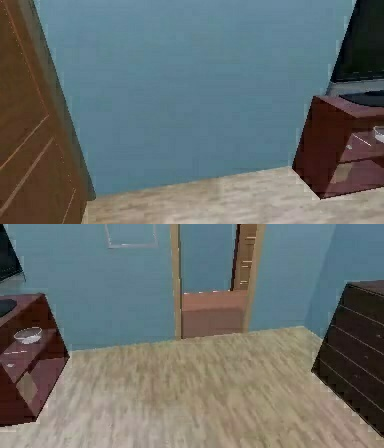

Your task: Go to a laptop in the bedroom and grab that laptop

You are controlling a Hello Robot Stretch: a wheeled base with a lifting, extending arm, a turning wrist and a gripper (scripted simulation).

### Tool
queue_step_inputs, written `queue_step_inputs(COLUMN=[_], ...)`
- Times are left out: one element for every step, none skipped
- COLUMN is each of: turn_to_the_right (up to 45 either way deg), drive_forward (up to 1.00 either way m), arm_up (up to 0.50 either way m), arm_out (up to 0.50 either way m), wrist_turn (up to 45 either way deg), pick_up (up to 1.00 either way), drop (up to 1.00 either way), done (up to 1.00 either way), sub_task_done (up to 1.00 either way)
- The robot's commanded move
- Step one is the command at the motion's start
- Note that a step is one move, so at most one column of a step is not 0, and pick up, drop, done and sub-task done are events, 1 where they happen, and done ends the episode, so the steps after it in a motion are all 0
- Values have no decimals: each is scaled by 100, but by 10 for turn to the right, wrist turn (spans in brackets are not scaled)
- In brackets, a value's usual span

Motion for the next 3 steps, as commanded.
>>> queue_step_inputs(turn_to_the_right=[-450,-450,0], drive_forward=[0,0,90], arm_up=[0,0,0], arm_out=[0,0,0], wrist_turn=[0,0,0], pick_up=[0,0,0], drop=[0,0,0], done=[0,0,0], sub_task_done=[0,0,0])
